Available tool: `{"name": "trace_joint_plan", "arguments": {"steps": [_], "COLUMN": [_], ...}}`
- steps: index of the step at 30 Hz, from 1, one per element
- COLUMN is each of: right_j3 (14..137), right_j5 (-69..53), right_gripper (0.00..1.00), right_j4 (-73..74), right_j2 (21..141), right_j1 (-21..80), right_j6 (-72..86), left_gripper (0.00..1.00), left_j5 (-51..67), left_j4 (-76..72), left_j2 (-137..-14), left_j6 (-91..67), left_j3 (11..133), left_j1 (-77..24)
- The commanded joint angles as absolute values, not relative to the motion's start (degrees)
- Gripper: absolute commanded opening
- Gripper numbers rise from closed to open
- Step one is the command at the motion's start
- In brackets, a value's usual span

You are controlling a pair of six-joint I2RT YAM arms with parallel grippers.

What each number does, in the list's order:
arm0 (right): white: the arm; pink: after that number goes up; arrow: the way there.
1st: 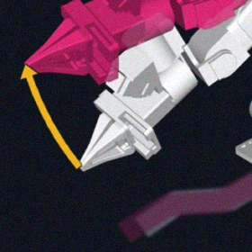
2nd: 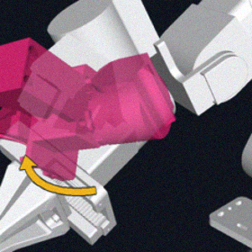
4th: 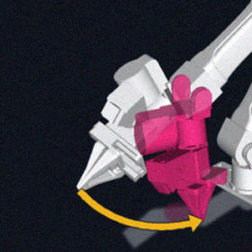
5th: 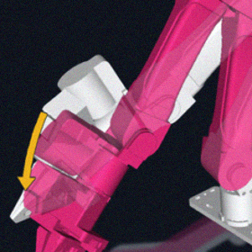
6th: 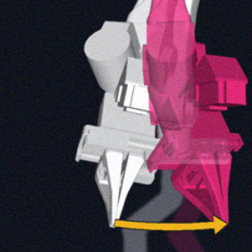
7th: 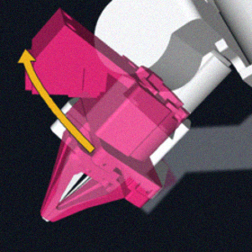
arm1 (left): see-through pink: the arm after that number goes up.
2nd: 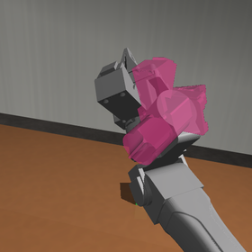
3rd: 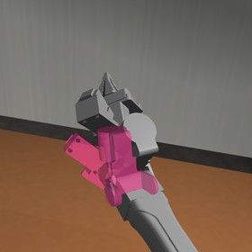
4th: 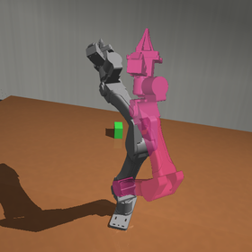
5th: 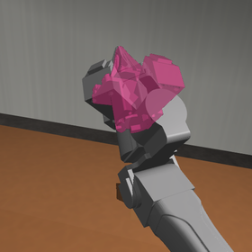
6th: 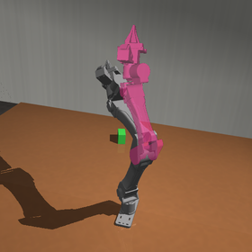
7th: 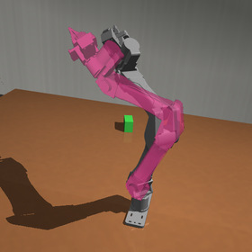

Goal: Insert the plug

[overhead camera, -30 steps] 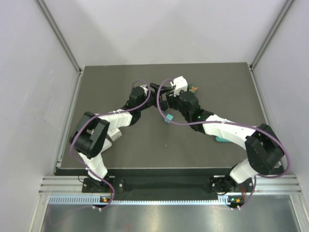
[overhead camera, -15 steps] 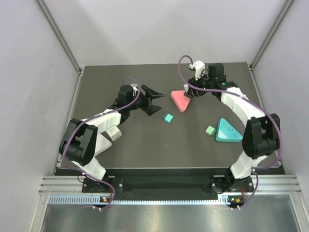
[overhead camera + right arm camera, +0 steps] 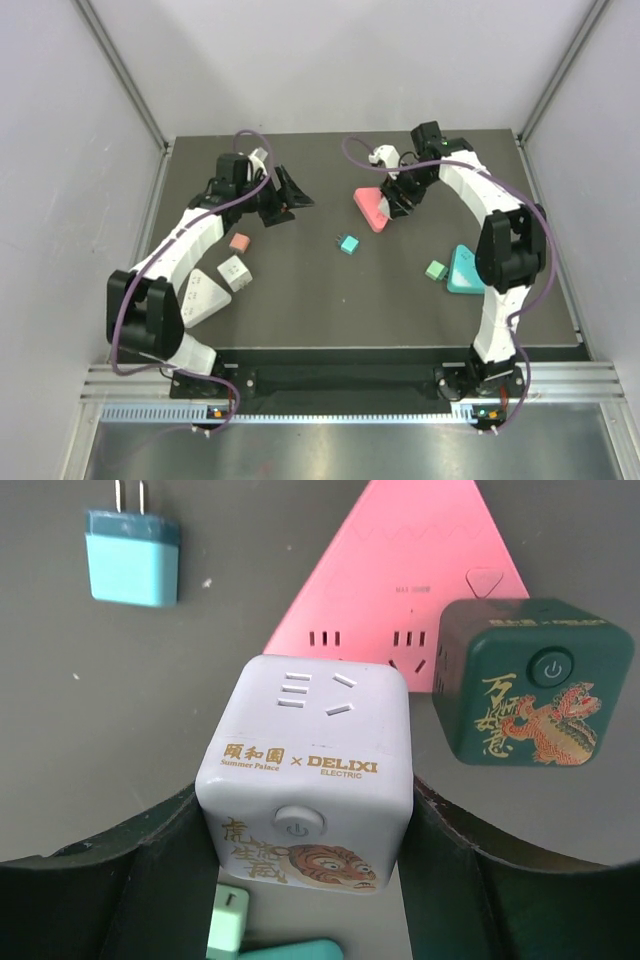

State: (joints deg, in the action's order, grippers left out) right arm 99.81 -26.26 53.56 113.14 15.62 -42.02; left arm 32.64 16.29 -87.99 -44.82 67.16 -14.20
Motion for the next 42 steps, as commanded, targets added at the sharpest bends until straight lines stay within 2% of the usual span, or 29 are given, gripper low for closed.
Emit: {"name": "trace_joint_plan", "arguments": {"steps": [1,15,42], "right_j3": [104.94,113.37,111.09], "right_j5": [-23.48,-17.93,-19.07], "right_gripper": [0.00,0.00,0.00], "right_j4": [58.97,61.16,63.37], "right_j2": [114.69,122.60,125.15], "right_j1": [16.70,20.65,20.57], "right_j6": [-48.16,-48.78,-48.78], "left_gripper": [0.82,0.82,0.82], "left_j5": [27.34,23.20,22.85], "left_j4": [21.81,21.01,20.30], "left_j2": [-82.45,-77.17,-76.73], "left_j6": [-34.28,-30.85,-31.73], "left_j3": [67.07,62.49,61.79], "left_j1": [-14.24,-14.24,-14.06]}}
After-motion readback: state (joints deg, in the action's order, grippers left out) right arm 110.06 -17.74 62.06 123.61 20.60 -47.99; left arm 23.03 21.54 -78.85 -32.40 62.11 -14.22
